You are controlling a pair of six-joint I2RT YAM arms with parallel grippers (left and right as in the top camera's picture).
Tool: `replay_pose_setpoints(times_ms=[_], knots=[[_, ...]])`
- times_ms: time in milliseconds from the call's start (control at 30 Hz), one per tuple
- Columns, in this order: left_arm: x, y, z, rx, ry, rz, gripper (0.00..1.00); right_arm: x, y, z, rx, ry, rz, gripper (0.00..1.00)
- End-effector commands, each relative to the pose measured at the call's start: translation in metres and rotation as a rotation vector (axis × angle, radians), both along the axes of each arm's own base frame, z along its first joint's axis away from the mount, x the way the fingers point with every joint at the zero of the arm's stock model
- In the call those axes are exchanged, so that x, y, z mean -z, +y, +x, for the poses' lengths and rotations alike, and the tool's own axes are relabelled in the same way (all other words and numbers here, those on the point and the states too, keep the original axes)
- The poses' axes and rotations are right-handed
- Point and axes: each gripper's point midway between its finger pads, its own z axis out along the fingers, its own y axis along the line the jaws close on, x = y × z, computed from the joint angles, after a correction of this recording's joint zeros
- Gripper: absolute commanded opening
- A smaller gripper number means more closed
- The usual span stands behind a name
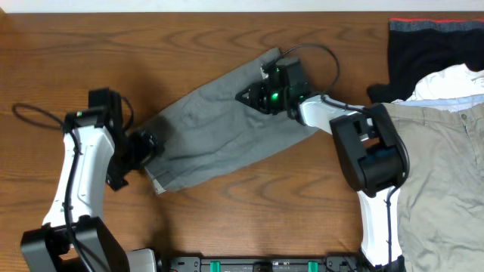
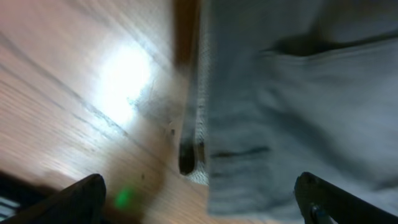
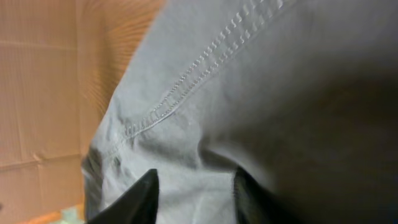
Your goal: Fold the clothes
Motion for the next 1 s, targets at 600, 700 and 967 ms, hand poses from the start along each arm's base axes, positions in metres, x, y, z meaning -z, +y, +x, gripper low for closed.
replay_pose_setpoints(times_ms=[600, 700, 967], knots=[[0.097, -0.044, -0.014, 0.03, -0.038, -0.399, 0.86, -0.172, -0.056, -0.039, -0.184, -0.508, -0.307, 0.5], [0.109, -0.051, -0.008, 0.045, -0.051, -0.454, 0.76, -0.173, -0.059, -0.042, -0.189, -0.511, -0.321, 0.5], [0.119, -0.05, 0.002, 0.081, -0.095, -0.459, 0.71, -0.172, -0.06, -0.042, -0.198, -0.516, -0.337, 0.49]])
